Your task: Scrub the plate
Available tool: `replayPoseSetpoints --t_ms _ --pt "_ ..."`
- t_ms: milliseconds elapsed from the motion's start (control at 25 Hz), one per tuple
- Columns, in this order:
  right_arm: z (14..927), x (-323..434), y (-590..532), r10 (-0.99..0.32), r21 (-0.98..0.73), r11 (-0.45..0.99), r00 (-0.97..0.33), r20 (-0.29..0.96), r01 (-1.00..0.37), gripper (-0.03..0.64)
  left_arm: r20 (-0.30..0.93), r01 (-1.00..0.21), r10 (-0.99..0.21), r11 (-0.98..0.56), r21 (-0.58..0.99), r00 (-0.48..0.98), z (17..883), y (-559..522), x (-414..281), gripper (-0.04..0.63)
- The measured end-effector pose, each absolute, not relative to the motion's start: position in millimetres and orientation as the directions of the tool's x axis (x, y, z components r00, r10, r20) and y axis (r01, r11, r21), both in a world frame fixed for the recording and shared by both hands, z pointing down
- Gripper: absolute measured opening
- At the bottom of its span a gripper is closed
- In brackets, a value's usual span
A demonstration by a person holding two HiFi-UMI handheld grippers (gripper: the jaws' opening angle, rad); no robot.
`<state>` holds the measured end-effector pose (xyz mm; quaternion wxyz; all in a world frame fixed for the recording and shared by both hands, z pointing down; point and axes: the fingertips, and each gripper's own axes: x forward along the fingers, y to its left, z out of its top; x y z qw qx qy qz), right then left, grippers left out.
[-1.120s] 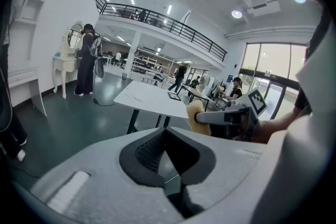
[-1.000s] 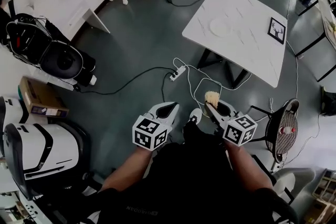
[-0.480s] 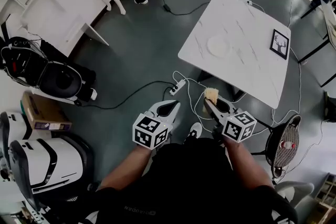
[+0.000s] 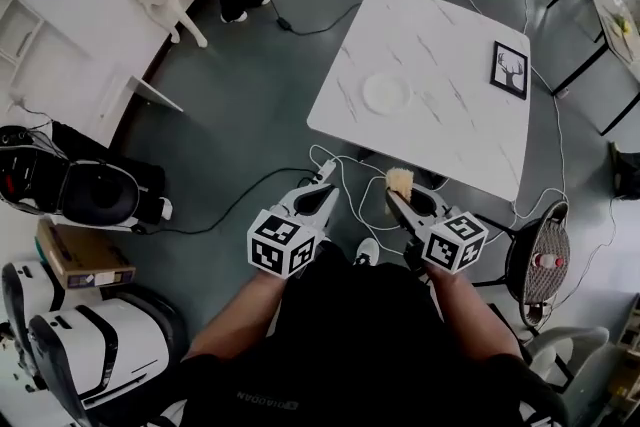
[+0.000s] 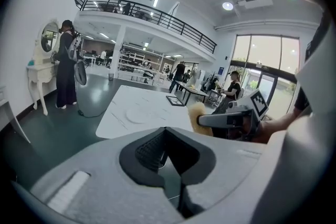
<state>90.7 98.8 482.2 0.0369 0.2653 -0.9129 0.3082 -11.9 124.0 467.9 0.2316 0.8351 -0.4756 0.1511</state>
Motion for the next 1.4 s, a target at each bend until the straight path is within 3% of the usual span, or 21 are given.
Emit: replayPoseSetpoints --t_ms 600,1400 --pt "490 106 59 -0.535 -0.533 0.628 -0.812 0.233 -0.567 0.104 0.493 -0.791 -0.632 -0.564 0.236 0.598 479 55 15 -0.001" --pt "514 52 -74 -0.675 -0.492 0.487 -0.668 0.313 -0.722 0.106 0.491 -0.649 -0.49 -0.727 0.226 0.72 496 -106 -29 -0.001"
